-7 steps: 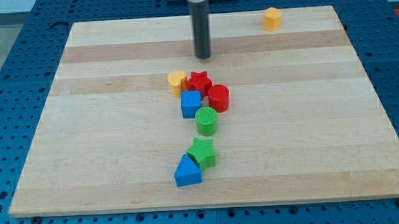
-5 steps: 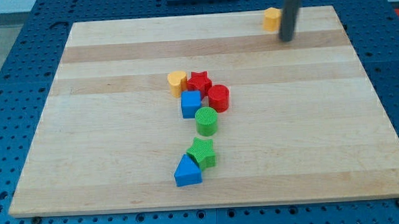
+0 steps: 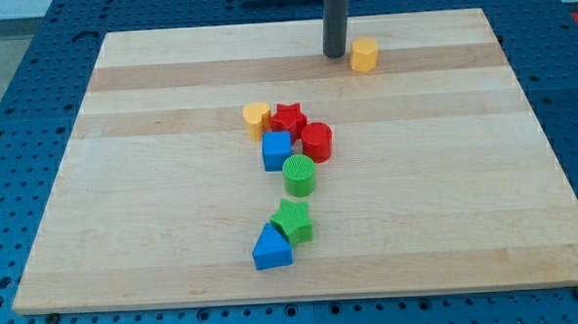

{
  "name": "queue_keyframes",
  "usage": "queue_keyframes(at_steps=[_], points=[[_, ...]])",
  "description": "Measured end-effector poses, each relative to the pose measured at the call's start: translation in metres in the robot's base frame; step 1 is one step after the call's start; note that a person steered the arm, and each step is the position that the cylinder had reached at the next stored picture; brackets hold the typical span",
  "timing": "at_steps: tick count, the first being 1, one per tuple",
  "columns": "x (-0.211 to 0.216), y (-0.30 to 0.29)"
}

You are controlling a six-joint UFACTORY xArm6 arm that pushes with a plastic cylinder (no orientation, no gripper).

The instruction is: Push the yellow hexagon a bit down

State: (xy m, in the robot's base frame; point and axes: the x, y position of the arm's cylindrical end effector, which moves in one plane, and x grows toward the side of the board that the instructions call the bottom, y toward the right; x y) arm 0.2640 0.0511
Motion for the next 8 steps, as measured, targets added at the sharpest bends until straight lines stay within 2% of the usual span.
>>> queue_keyframes(at_steps=[1,2,3,4,5,6,8], points=[[-0.044,0.030],[-0.058,0.091],[-0.024,0.108],[0.016,0.090],[0.056,0.036],[0.065,-0.016],[0.065,0.071]])
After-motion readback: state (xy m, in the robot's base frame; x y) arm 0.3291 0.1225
